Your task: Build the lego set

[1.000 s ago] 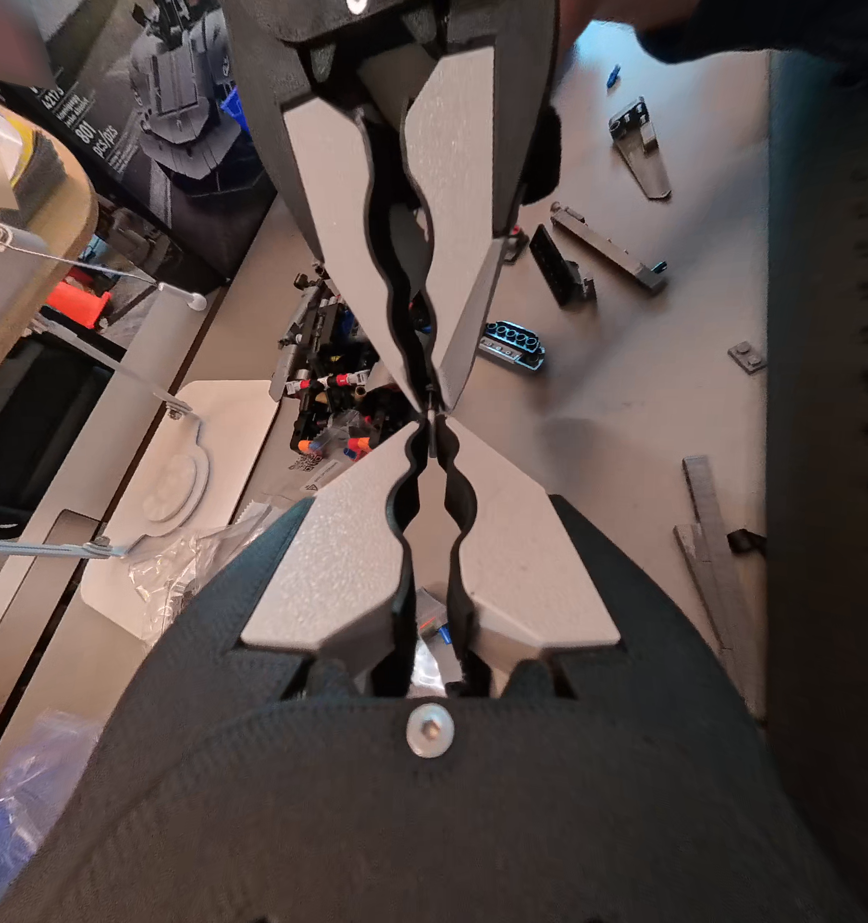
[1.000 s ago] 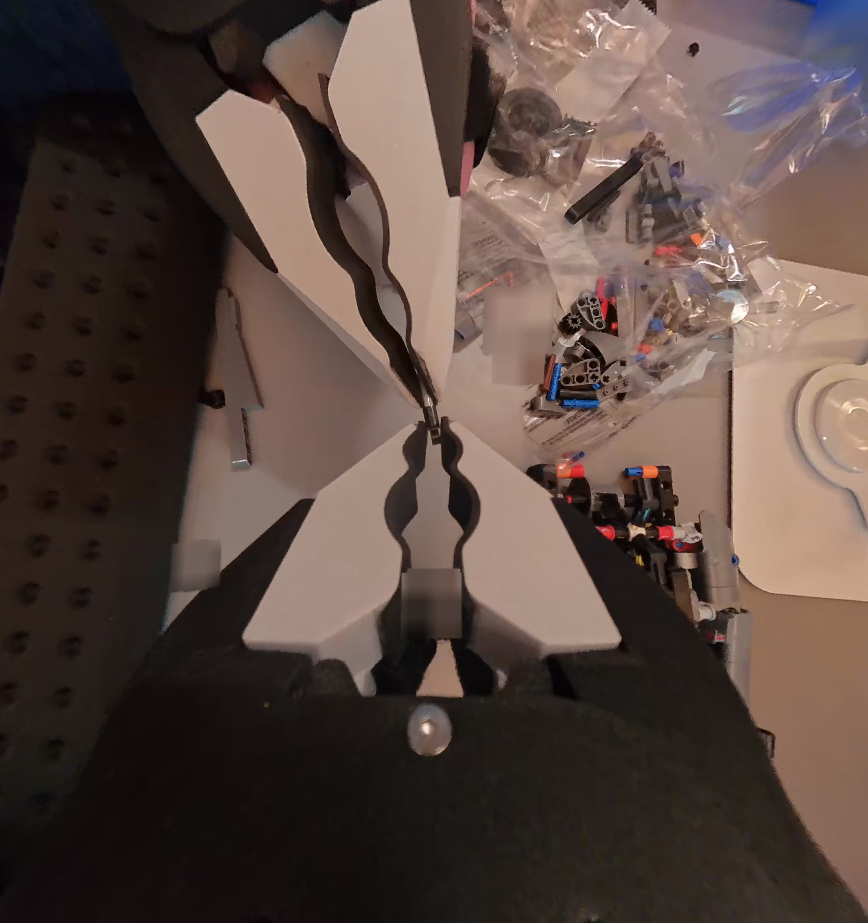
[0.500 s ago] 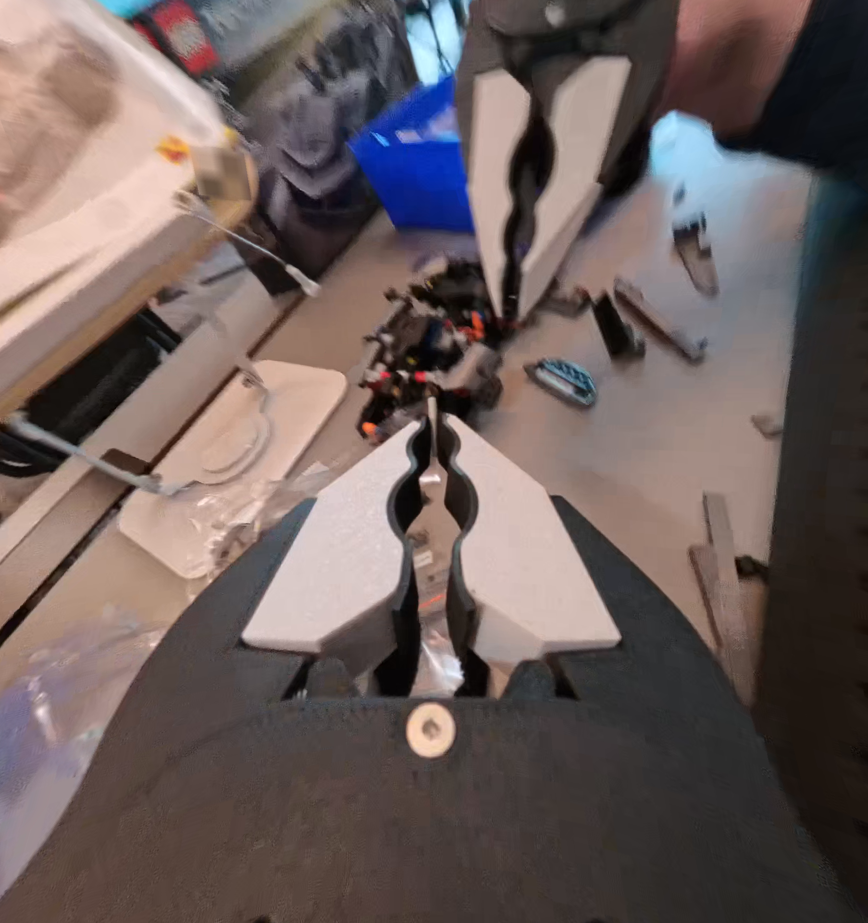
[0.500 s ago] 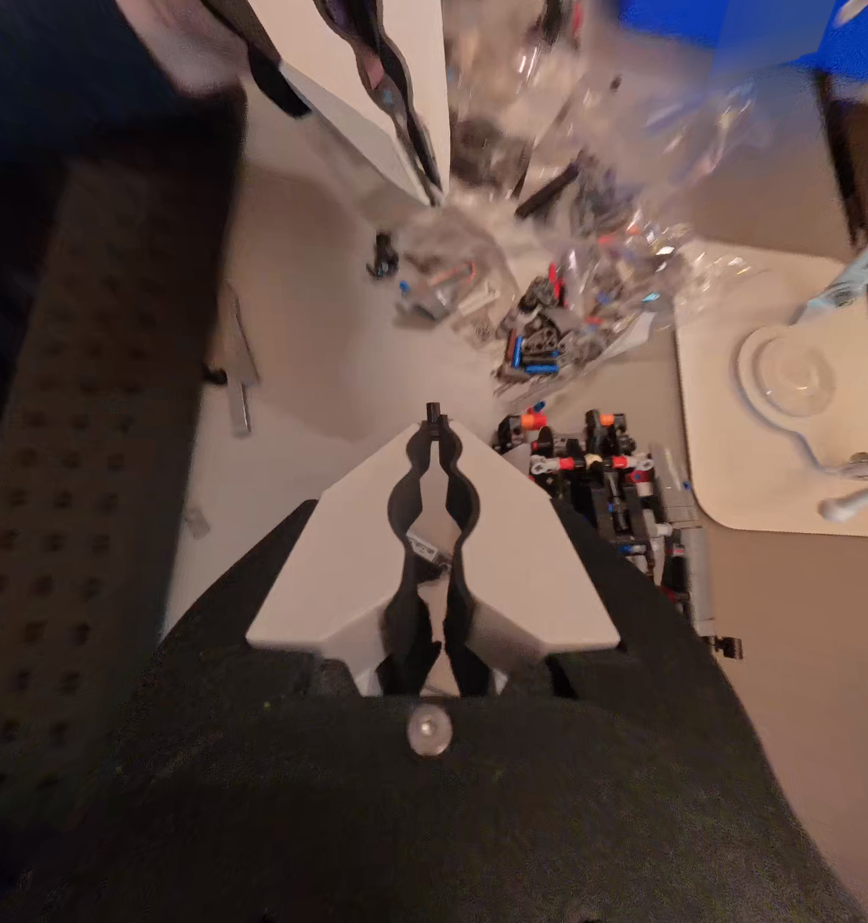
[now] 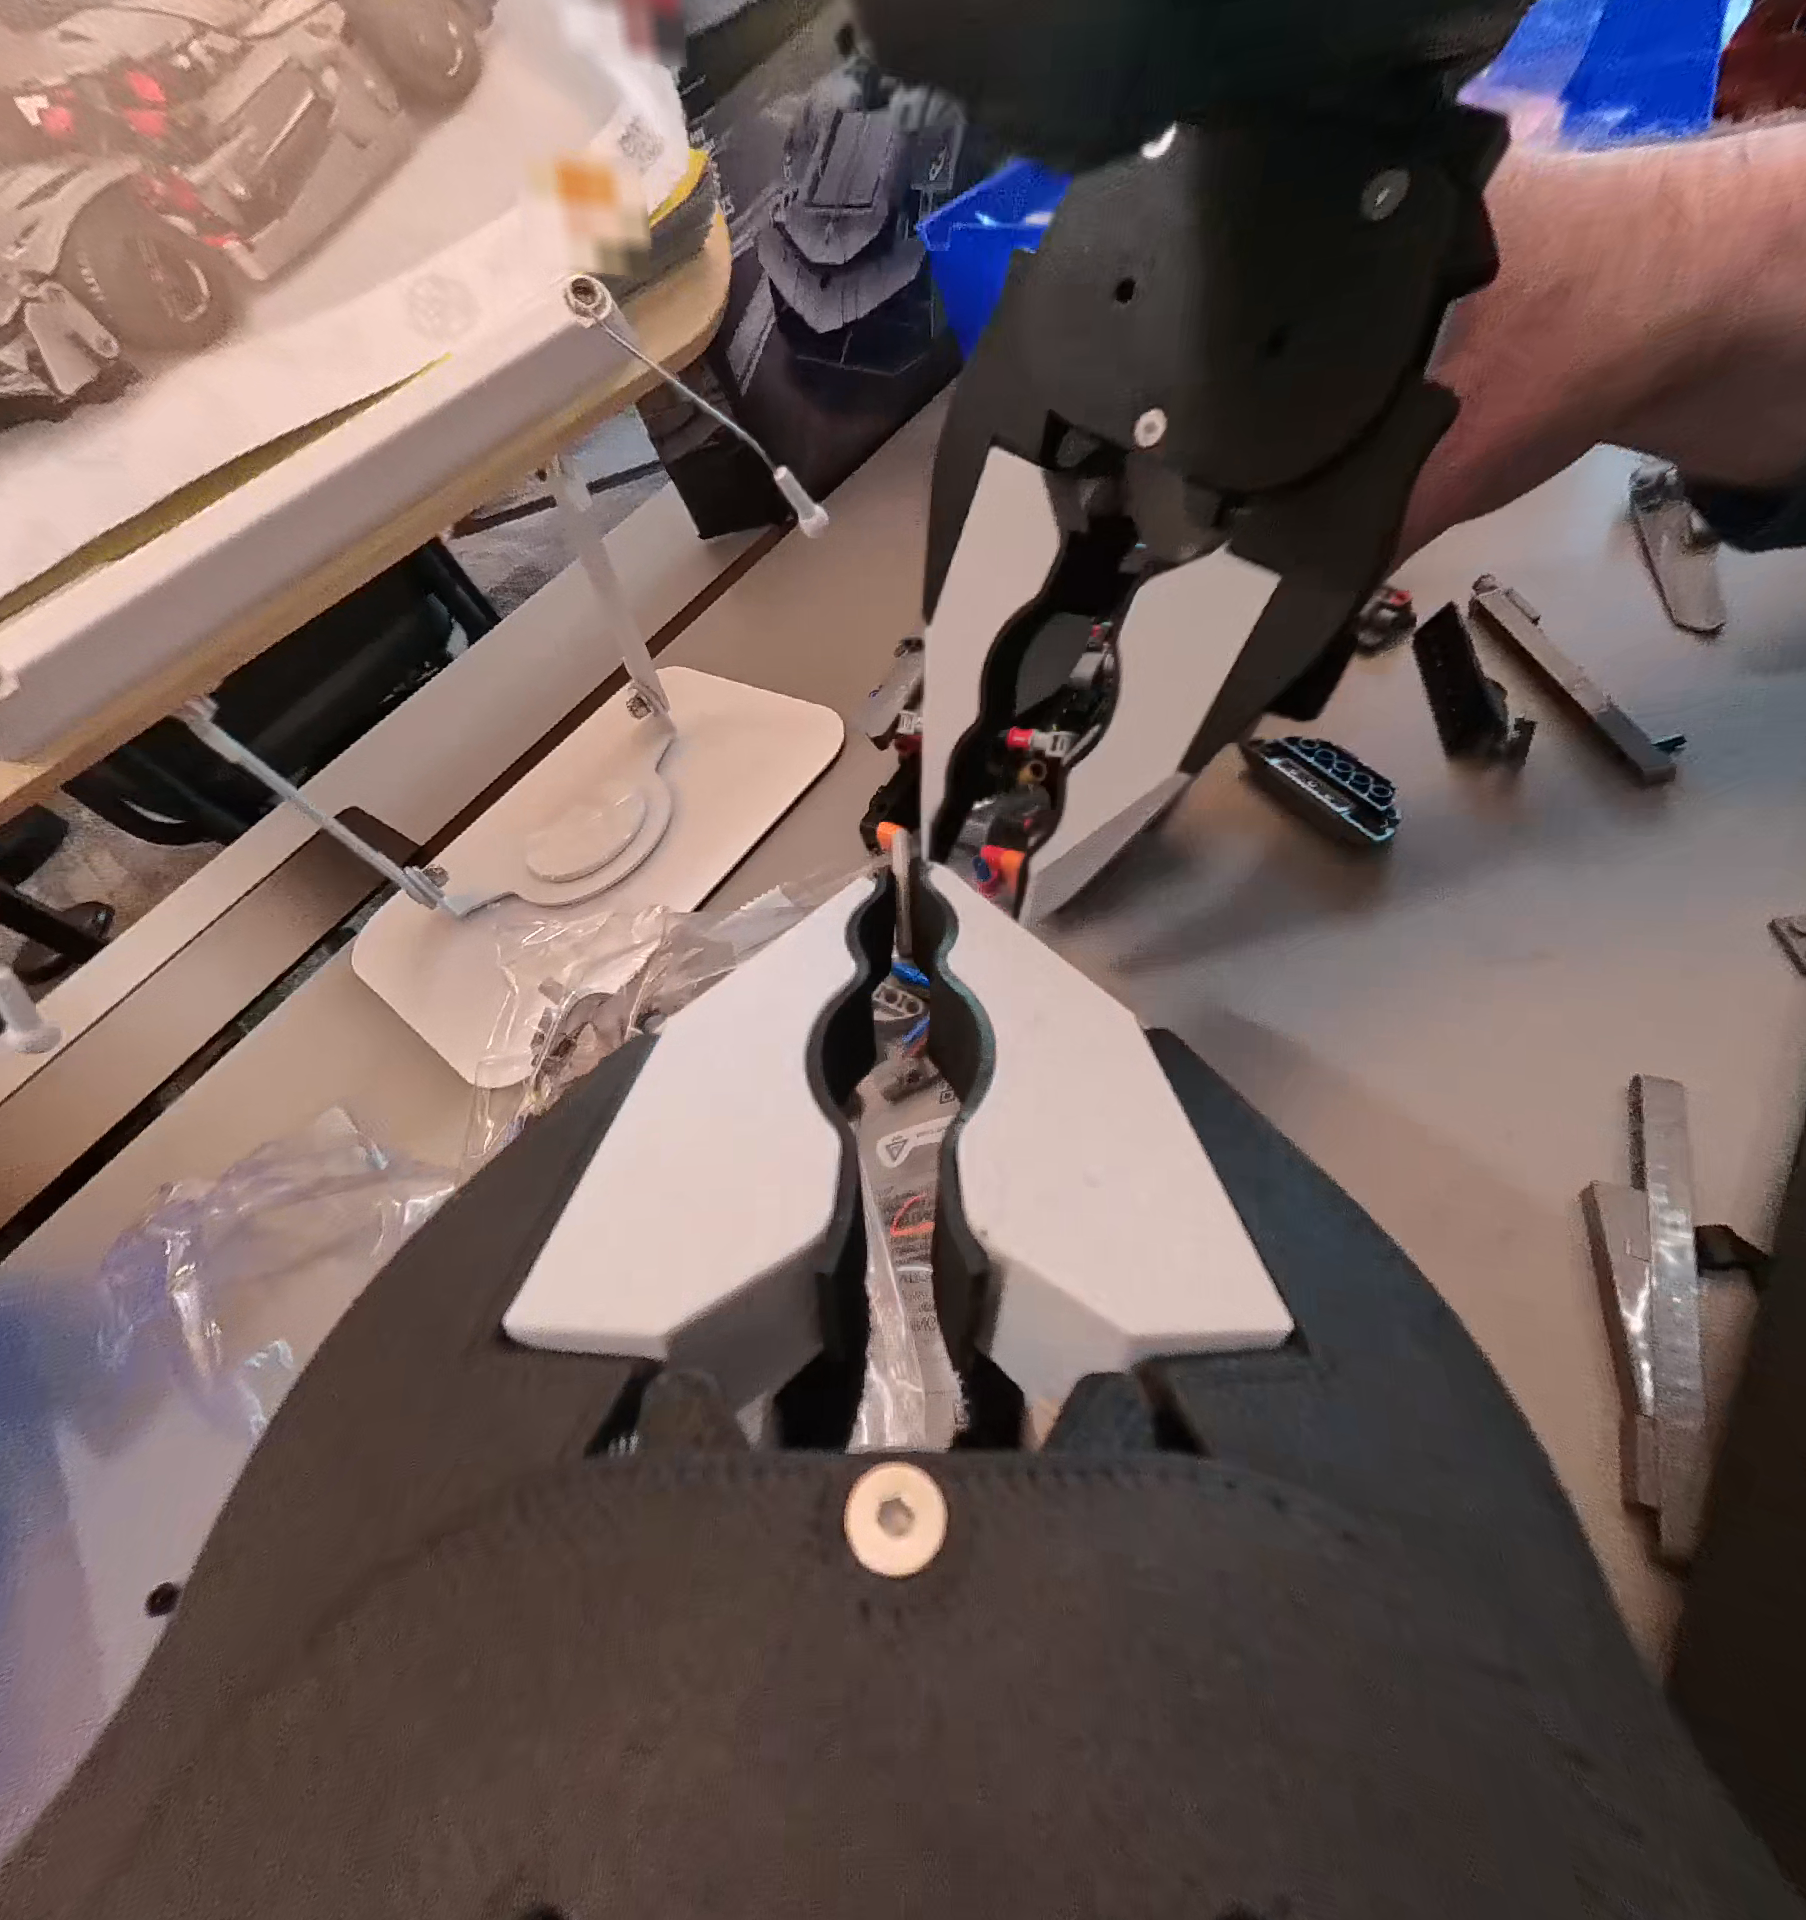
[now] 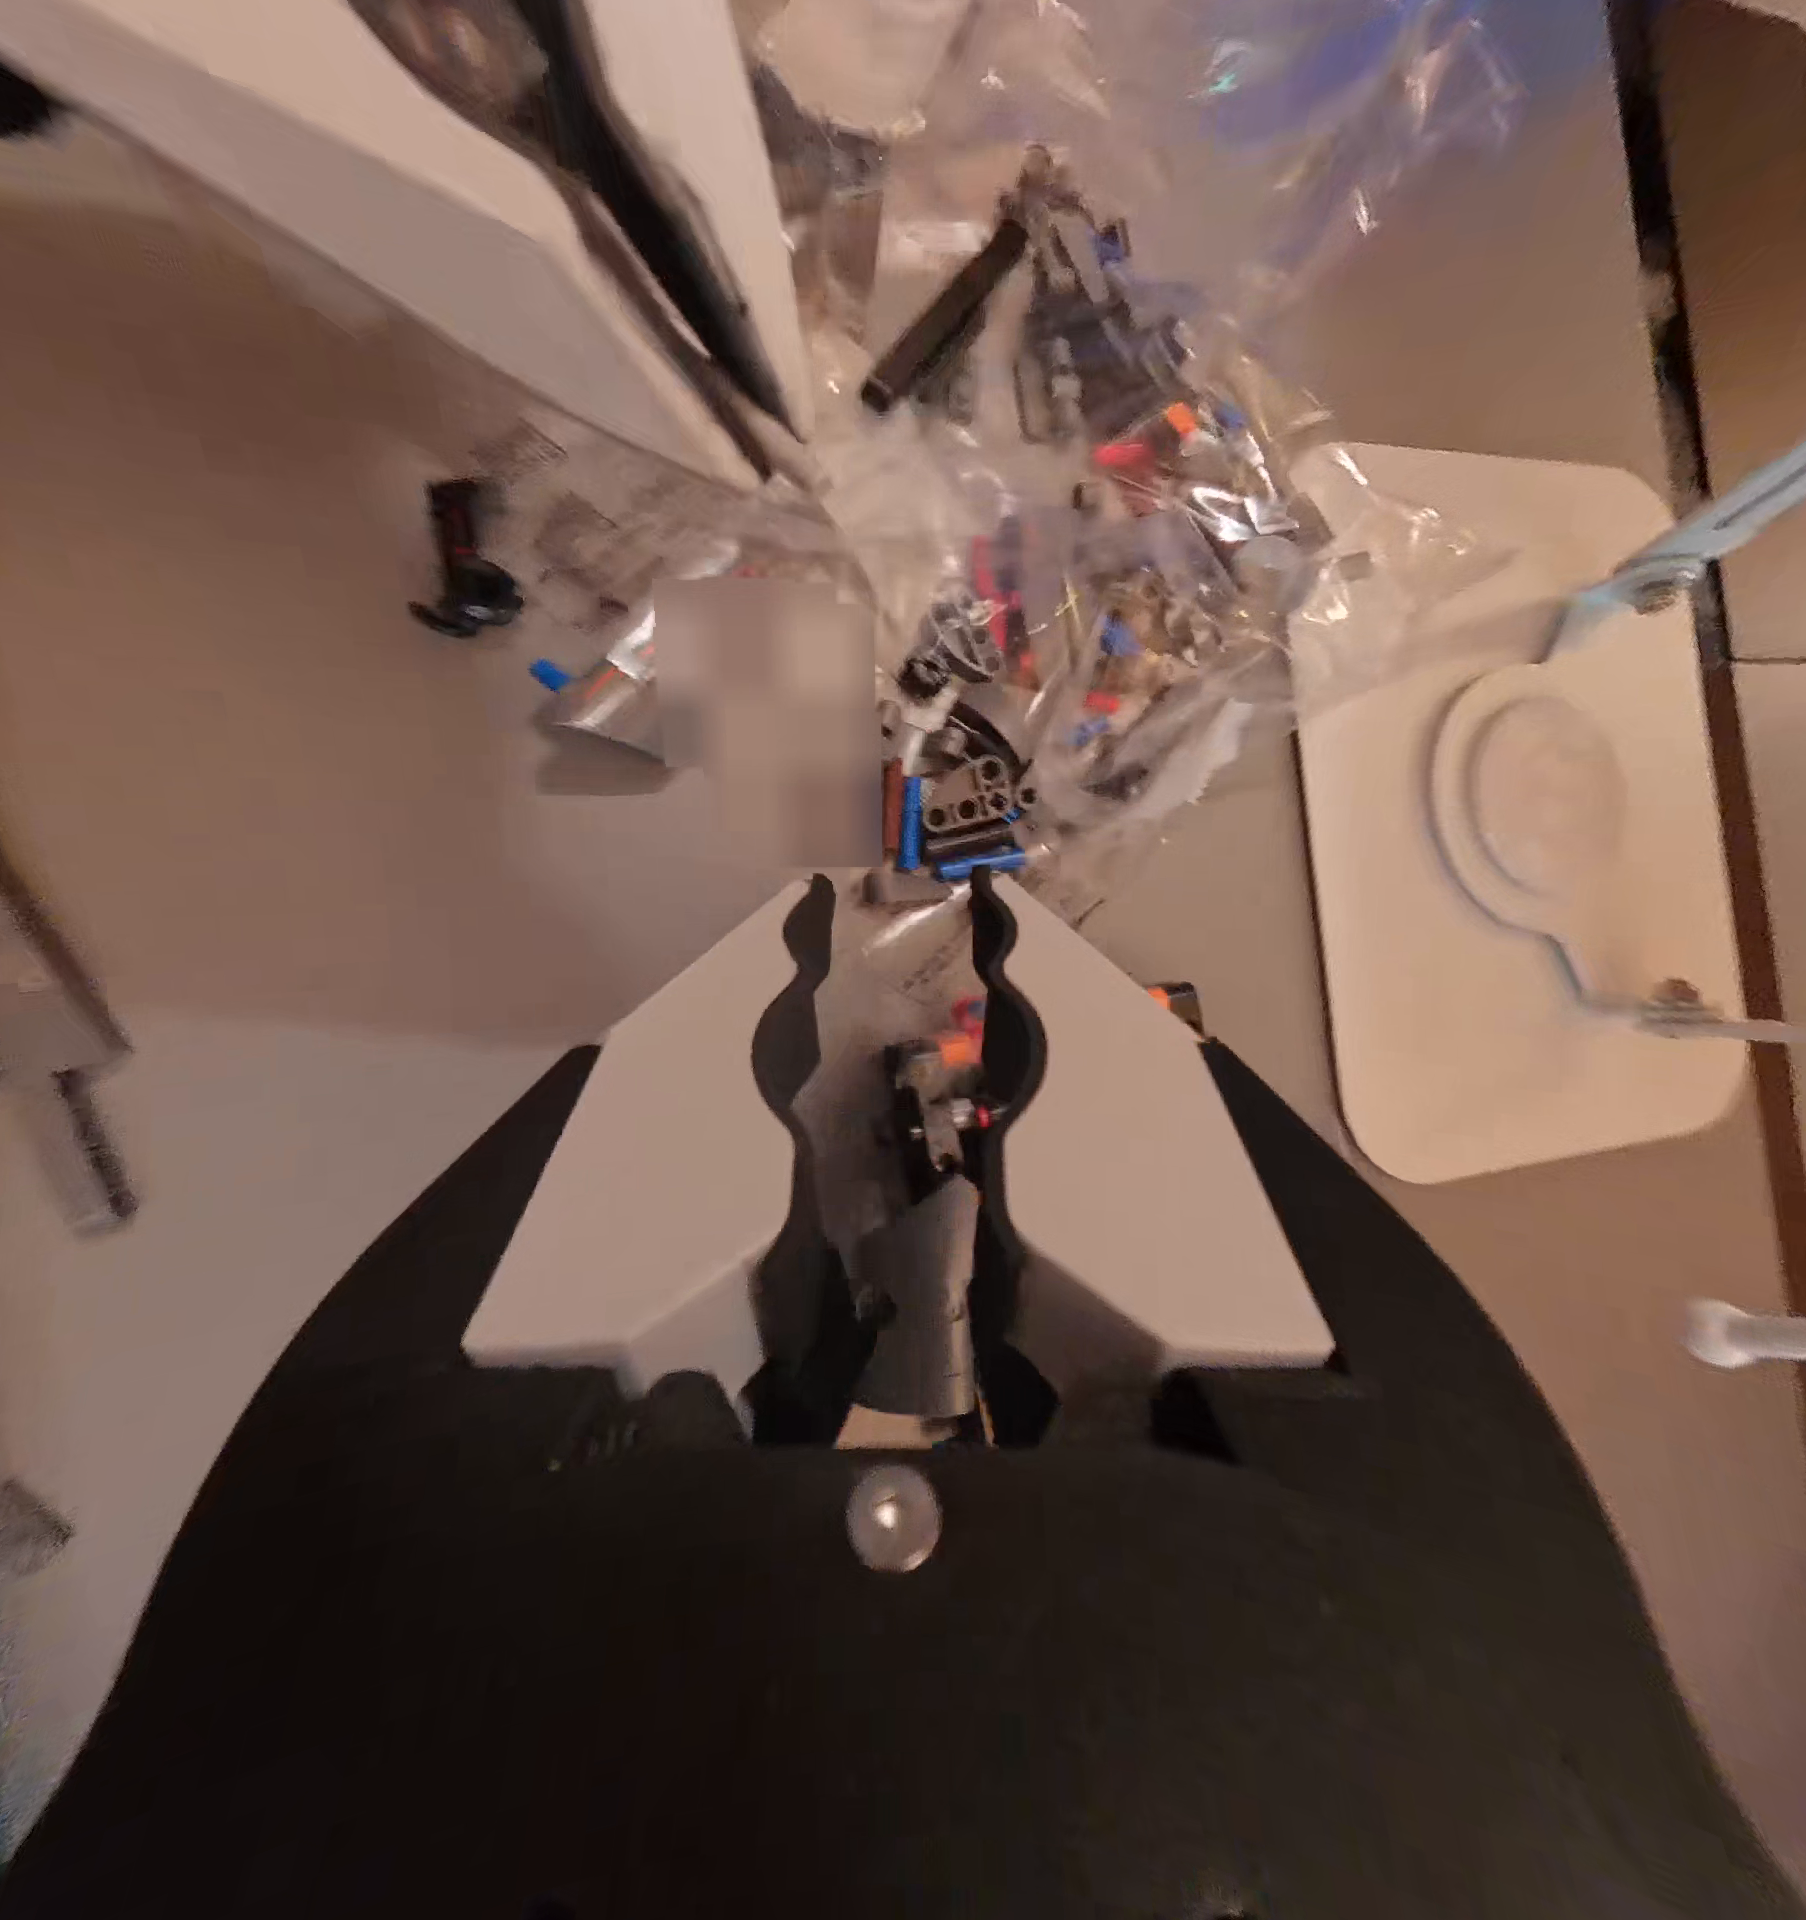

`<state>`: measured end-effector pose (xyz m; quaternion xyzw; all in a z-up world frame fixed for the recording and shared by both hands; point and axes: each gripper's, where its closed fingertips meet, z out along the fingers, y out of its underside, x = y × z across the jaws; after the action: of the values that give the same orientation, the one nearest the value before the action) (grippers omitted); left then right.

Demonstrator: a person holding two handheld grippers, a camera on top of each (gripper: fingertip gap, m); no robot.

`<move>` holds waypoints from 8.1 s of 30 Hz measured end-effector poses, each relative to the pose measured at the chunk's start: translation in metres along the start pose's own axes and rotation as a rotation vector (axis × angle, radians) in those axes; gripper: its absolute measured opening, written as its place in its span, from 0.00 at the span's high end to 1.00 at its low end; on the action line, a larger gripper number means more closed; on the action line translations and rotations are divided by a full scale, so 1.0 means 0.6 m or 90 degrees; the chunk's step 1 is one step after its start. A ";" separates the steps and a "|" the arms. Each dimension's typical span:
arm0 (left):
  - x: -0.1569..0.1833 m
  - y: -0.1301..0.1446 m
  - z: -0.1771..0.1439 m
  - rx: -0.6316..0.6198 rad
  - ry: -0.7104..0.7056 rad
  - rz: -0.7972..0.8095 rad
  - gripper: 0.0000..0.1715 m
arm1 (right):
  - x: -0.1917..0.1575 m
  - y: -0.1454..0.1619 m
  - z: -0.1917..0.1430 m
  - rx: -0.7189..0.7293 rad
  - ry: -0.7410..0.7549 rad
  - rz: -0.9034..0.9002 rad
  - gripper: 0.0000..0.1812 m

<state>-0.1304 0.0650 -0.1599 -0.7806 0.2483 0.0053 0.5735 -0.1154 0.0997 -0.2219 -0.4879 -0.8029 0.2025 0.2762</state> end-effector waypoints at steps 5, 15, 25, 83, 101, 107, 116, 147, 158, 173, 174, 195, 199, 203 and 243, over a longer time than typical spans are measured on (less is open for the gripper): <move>0.010 0.003 0.004 -0.007 0.017 0.007 1.00 | 0.013 -0.002 -0.039 0.049 0.005 0.029 0.89; 0.059 0.011 0.024 -0.034 0.083 0.076 1.00 | -0.044 -0.045 -0.052 0.107 0.019 -0.130 0.92; 0.071 0.017 0.030 -0.050 0.076 0.145 1.00 | -0.054 -0.039 -0.051 0.093 0.011 -0.153 0.99; -0.047 0.045 0.003 -0.074 -0.077 -0.042 1.00 | -0.102 -0.022 0.086 -0.071 -0.027 -0.165 1.00; -0.048 0.046 0.003 -0.076 -0.075 -0.043 1.00 | -0.122 -0.049 0.089 -0.014 -0.001 -0.252 1.00; -0.049 0.045 0.002 -0.073 -0.077 -0.045 1.00 | -0.127 -0.054 0.090 -0.008 -0.001 -0.260 0.90; -0.051 0.045 0.001 -0.071 -0.078 -0.047 1.00 | -0.115 -0.065 0.105 -0.001 0.053 -0.274 0.98; 0.125 0.054 0.024 -0.098 0.267 0.019 0.99 | -0.077 -0.037 -0.110 0.251 -0.235 0.039 0.99; 0.128 0.057 0.013 -0.102 0.281 0.037 0.99 | -0.100 -0.044 -0.109 0.260 -0.224 -0.014 1.00; 0.076 0.087 -0.019 -0.131 0.207 0.064 0.99 | -0.047 -0.016 -0.192 0.351 -0.145 0.005 1.00; 0.070 0.061 -0.039 -0.053 0.239 -0.014 1.00 | -0.034 -0.017 -0.226 0.394 -0.151 0.030 1.00; 0.128 0.041 -0.010 -0.059 0.277 0.062 0.99 | -0.121 -0.065 -0.119 0.301 -0.151 -0.046 0.97; 0.123 0.021 -0.023 -0.018 0.269 0.068 1.00 | -0.123 -0.064 -0.132 0.300 -0.150 -0.055 0.97; 0.123 0.027 -0.028 -0.026 0.273 0.074 1.00 | -0.115 -0.057 -0.146 0.300 -0.137 -0.053 0.97; 0.151 0.000 0.019 -0.002 0.227 0.097 0.95 | -0.119 -0.021 -0.113 0.267 -0.257 0.050 0.97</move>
<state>-0.0480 0.0407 -0.1904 -0.7489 0.4044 -0.0895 0.5173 -0.0540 0.0342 -0.1798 -0.4007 -0.7627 0.4675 0.1980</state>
